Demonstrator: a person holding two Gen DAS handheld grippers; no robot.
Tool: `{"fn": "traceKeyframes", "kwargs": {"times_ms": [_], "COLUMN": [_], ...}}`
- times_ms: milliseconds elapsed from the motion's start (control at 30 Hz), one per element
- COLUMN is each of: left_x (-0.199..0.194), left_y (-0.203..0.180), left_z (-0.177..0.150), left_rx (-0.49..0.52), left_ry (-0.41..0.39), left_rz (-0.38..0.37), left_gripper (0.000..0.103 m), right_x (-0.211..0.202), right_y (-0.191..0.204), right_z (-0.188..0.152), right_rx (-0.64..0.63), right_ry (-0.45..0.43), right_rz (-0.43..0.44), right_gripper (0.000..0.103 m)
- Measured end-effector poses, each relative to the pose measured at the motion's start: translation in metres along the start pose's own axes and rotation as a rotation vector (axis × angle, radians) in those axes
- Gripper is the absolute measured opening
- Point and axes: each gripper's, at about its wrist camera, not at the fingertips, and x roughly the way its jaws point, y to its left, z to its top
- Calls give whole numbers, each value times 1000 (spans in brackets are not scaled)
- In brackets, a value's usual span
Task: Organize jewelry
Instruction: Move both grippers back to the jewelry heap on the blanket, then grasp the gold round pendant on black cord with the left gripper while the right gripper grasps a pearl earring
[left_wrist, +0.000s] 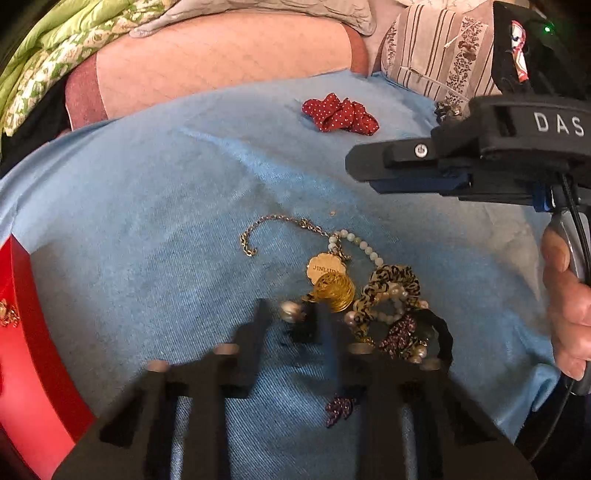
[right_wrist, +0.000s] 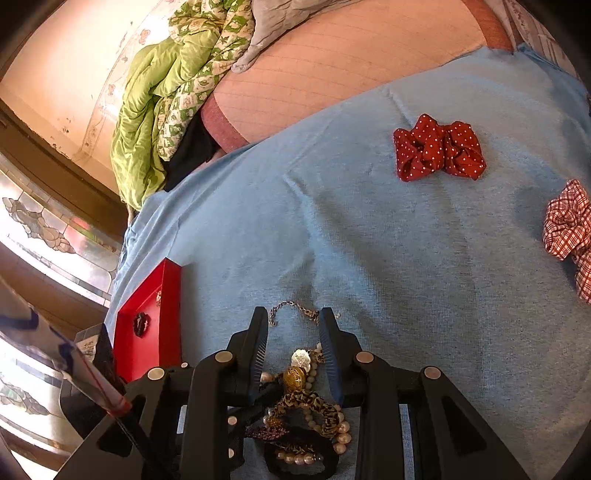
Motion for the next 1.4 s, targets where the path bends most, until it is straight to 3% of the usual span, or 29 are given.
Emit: {"fn": "traceKeyframes", "kwargs": {"times_ms": [100,300,467,600,700,867,1133,1267,1400], "left_x": [-6,-31,-53,-62,-63,-51,-59,-48,-34], "left_y": [8,34,51,56,57,59,80,69,53], "left_z": [3,9,10,10,8,3,2,-2,-4], "left_rx": [-19,-97,-140,-145,-132,-131,-199,-150,-81], "left_ry": [-31,-117,-173,-197,-167,-105,-122,-54,3], "left_rz": [41,58,48,-8,-88,-52,-66,-88,-46], "left_gripper": [12,12,12,12,12,12,13,31,31], "right_x": [2,6,14,20,24,27,26,24,23], "right_y": [-1,2,9,10,13,16,16,15,15], "right_z": [0,-1,-1,-1,-3,-5,-5,-4,-4], "right_rx": [-1,-15,-59,-73,-77,-83,-88,-80,-78], "right_ry": [8,14,22,33,41,45,46,39,35], "right_rz": [-10,-24,-59,-68,-61,-66,-69,-68,-69], "right_gripper": [31,31,31,31,31,31,31,31,31]}}
